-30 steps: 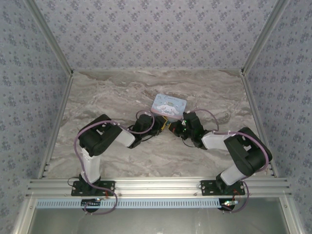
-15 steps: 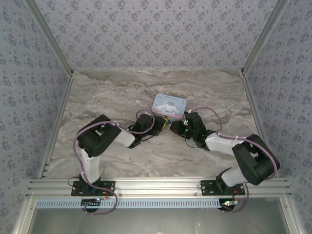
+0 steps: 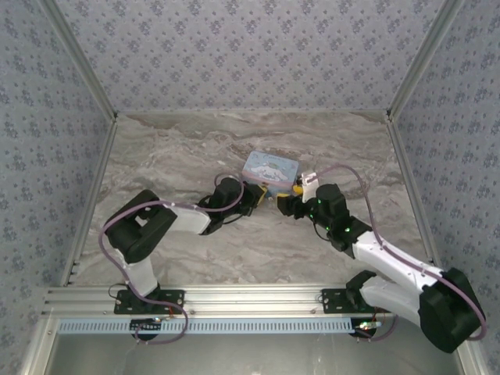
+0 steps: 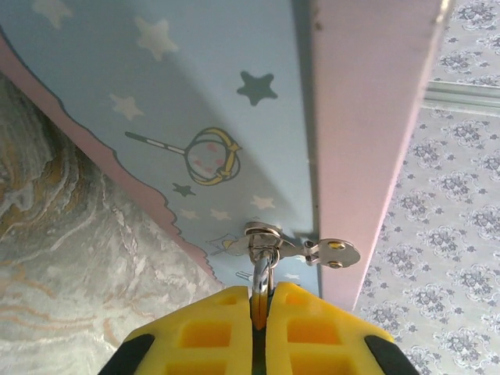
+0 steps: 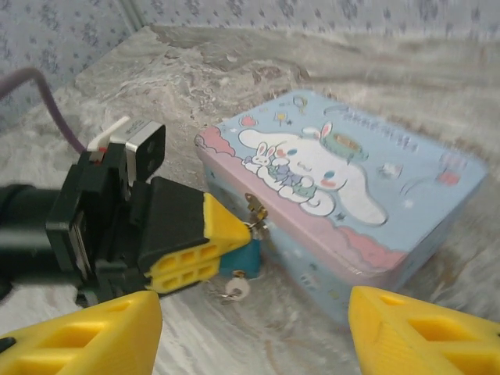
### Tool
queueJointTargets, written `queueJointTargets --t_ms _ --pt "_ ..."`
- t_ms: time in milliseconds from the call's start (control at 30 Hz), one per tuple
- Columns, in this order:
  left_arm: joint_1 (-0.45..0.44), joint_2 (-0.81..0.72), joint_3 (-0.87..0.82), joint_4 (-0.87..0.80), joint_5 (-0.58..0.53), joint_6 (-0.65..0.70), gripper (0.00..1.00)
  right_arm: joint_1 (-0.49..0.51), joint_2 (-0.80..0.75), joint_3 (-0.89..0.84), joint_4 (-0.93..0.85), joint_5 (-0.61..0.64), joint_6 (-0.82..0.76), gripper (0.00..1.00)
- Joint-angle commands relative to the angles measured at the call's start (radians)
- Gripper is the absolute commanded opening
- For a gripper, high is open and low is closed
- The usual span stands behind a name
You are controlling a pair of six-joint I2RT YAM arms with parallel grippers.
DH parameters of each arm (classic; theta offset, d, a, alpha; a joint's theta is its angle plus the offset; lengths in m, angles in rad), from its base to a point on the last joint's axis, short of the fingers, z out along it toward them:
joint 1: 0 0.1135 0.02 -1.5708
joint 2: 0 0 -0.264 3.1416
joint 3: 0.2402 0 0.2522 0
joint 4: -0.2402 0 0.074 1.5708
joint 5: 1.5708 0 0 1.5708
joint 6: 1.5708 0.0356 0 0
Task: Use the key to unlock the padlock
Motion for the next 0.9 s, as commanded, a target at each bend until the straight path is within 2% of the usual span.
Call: queueJointTargets --t_ms 0,133,300,500,567,667,733,867 --pt "0.005 -0.070 0.046 -0.116 -0.010 0.023 0.00 0.024 -0.035 -0.039 0.008 0.002 -0.318 0.67" --pt "0.008 -0.097 0.060 -0.174 -0.007 0.023 0.00 0.097 -0.035 -0.073 0.019 0.081 -0.562 0.67" --pt "0.011 -0.110 0.069 -0.179 0.005 0.011 0.00 0.174 0.012 -0.083 0.051 0.220 -0.702 0.66" --pt "0.011 -0.107 0.082 -0.176 0.021 0.005 0.00 0.250 0.114 -0.086 0.155 0.365 -0.786 0.61" --pt "0.011 -0.107 0.083 -0.175 0.024 0.002 0.00 0.252 0.139 -0.084 0.189 0.376 -0.795 0.54" --pt "0.012 -0.106 0.082 -0.172 0.026 -0.001 0.00 0.252 0.181 -0.074 0.226 0.375 -0.806 0.51" --pt "0.012 -0.103 0.084 -0.169 0.028 -0.004 0.00 0.252 0.211 -0.059 0.230 0.371 -0.811 0.44" --pt "0.012 -0.103 0.083 -0.166 0.030 -0.005 0.00 0.251 0.267 -0.042 0.275 0.371 -0.819 0.42"
